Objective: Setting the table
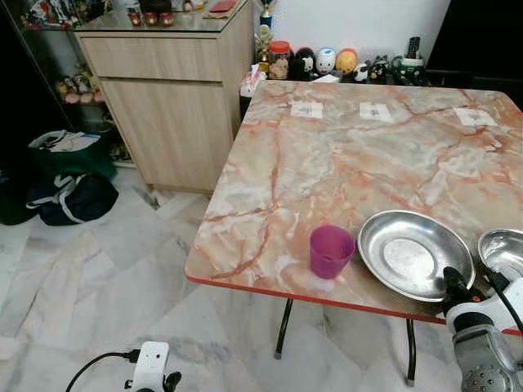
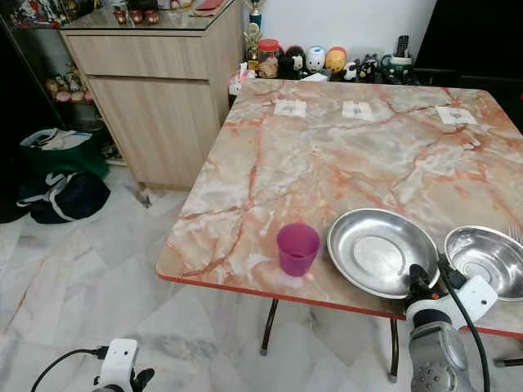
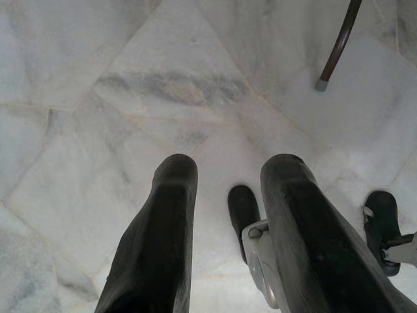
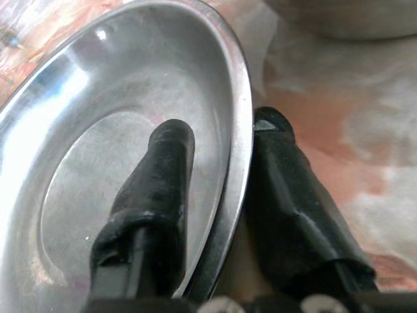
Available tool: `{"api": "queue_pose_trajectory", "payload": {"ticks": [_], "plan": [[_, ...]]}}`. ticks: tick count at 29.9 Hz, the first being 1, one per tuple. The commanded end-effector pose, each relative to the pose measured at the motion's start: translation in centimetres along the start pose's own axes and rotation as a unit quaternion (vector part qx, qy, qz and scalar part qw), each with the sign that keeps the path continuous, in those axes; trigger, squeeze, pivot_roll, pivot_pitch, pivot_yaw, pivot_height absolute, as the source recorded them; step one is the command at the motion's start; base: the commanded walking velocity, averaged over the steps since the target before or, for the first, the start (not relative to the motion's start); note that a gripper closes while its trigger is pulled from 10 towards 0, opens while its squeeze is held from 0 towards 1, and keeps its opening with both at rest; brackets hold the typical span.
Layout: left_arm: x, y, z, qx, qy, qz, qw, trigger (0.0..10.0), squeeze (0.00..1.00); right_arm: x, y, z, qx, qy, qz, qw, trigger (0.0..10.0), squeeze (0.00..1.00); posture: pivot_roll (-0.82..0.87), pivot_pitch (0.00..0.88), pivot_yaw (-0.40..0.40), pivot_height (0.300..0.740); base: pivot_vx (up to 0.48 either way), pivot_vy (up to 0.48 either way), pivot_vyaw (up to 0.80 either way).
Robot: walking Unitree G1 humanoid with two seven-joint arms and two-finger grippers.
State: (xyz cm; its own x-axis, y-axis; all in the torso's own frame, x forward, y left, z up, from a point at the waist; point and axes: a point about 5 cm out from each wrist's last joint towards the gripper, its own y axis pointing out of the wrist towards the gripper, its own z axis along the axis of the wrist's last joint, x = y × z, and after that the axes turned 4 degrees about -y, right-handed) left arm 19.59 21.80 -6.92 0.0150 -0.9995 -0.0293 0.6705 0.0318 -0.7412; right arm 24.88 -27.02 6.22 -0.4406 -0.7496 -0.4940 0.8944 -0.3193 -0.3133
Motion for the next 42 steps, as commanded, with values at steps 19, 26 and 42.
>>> {"api": "queue_pose_trajectory", "payload": {"ticks": [19, 26, 42], "plan": [[0.0, 0.0, -0.1, -0.003, 0.024, 0.001, 1.000, 10.0, 0.00, -4.6, 0.2, 2.8, 0.160, -0.020, 0.061, 0.985, 0.0, 0.00, -0.04, 0.042, 0.031, 0.740, 0.000, 0.000, 0.00], [0.0, 0.0, -0.1, -0.001, 0.023, 0.004, 1.000, 10.0, 0.00, -6.6, 0.1, 5.1, 0.223, -0.016, 0.091, 0.970, 0.0, 0.00, -0.04, 0.043, 0.030, 0.740, 0.000, 0.000, 0.00], [-0.2, -0.2, -0.4, 0.009, -0.002, 0.025, 1.000, 10.0, 0.00, -6.9, -1.2, 7.5, 0.307, -0.116, 0.072, 0.942, 10.0, 0.00, -0.07, 0.009, 0.037, 0.740, 0.000, -0.077, 0.00]]}}
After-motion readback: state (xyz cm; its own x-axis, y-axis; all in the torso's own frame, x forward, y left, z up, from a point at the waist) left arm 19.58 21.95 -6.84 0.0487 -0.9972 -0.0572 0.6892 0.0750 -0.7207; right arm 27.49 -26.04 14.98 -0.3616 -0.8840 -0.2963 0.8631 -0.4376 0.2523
